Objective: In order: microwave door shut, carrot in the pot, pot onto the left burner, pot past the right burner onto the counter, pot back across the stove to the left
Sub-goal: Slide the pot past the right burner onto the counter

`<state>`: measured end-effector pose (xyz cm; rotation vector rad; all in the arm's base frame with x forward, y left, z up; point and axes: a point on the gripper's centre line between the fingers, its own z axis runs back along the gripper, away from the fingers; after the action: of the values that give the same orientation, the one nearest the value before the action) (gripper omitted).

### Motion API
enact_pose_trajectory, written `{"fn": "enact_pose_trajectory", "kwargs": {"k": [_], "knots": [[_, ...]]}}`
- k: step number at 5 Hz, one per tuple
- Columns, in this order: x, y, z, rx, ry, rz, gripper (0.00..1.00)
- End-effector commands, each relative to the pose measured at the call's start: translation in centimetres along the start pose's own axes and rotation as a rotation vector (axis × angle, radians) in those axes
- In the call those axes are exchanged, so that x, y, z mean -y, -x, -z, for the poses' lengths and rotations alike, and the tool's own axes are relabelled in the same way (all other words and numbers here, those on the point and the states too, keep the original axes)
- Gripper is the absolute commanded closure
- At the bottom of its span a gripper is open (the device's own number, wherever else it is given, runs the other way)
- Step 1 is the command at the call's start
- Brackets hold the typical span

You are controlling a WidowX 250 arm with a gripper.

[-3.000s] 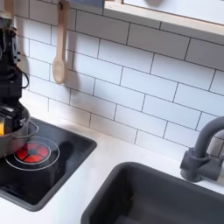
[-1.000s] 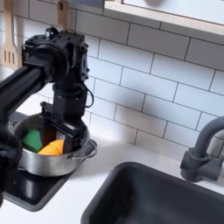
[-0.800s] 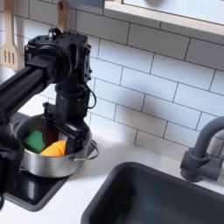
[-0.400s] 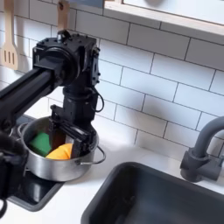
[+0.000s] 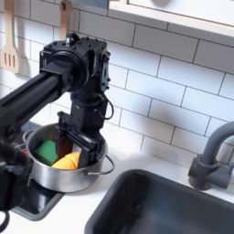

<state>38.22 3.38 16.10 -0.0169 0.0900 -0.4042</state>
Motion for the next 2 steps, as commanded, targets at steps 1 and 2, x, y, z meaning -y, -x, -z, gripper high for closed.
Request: {"fn": "enact_pose_trajectory", "kwargs": {"k": [1,2], "knots": [[-0.3,0.9,-1.7,0.013,-0.002,-0.031,0.00],[0.0,1.3,-3.5,0.037,-0.019,-0.039,0.00]]}}
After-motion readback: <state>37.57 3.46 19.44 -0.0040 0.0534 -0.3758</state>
